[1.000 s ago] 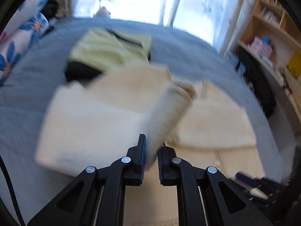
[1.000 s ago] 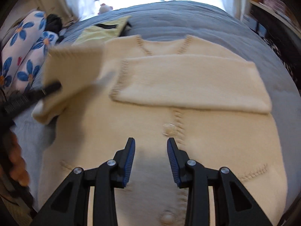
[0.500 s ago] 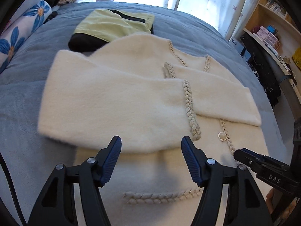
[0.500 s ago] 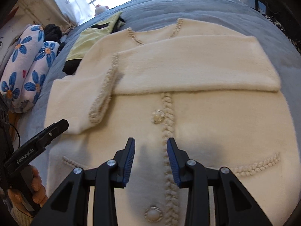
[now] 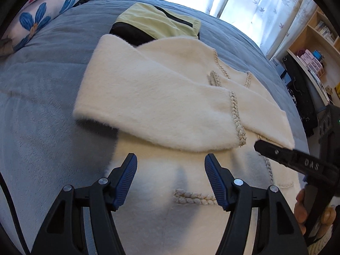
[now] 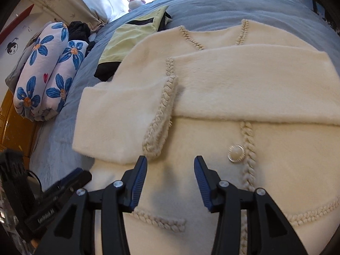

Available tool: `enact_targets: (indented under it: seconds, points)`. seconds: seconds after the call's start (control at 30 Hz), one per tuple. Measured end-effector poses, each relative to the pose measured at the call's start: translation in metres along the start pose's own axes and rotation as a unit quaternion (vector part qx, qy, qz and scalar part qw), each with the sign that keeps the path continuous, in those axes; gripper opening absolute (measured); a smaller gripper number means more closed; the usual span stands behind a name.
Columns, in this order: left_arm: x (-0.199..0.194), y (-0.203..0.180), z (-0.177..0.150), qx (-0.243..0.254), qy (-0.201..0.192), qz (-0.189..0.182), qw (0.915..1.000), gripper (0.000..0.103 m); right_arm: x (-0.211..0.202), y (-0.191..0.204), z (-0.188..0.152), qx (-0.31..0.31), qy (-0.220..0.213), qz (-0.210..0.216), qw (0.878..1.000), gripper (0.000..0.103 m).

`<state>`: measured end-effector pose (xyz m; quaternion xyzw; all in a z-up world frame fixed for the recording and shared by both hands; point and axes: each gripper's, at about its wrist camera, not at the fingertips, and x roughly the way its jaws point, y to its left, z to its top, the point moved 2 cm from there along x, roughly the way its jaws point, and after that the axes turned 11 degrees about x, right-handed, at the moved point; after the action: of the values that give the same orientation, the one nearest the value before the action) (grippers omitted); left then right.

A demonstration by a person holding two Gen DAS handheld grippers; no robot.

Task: Fold large clothes
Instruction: 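Grasp the braided front edge with the right tool and tuck it flat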

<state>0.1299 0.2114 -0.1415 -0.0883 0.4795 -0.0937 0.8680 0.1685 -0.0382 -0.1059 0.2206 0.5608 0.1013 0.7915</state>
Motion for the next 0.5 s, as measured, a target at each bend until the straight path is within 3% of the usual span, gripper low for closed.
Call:
enact_targets:
  seconds: [0.37, 0.4, 0.43, 0.47, 0.5]
  points:
    - [-0.003, 0.026, -0.011, -0.023, -0.001, 0.012, 0.9997, 0.065, 0.066, 0.028, 0.025, 0.004, 0.048, 0.008, 0.999, 0.046]
    - [-0.003, 0.027, -0.012, -0.024, 0.000, 0.013, 0.9996, 0.065, 0.069, 0.033, 0.025, -0.007, 0.044, 0.004, 0.999, 0.043]
    - [-0.002, 0.028, -0.012, -0.025, 0.000, 0.014, 0.9996, 0.065, 0.069, 0.040, 0.024, -0.021, 0.038, -0.002, 0.999, 0.025]
    - [-0.002, 0.030, -0.013, -0.027, 0.000, 0.014, 0.9995, 0.065, 0.068, 0.048, 0.023, -0.039, 0.037, 0.001, 0.999, 0.015]
    - [-0.002, 0.031, -0.013, -0.029, 0.001, 0.015, 0.9995, 0.065, 0.063, 0.057, 0.024, -0.057, 0.031, 0.005, 0.998, 0.015]
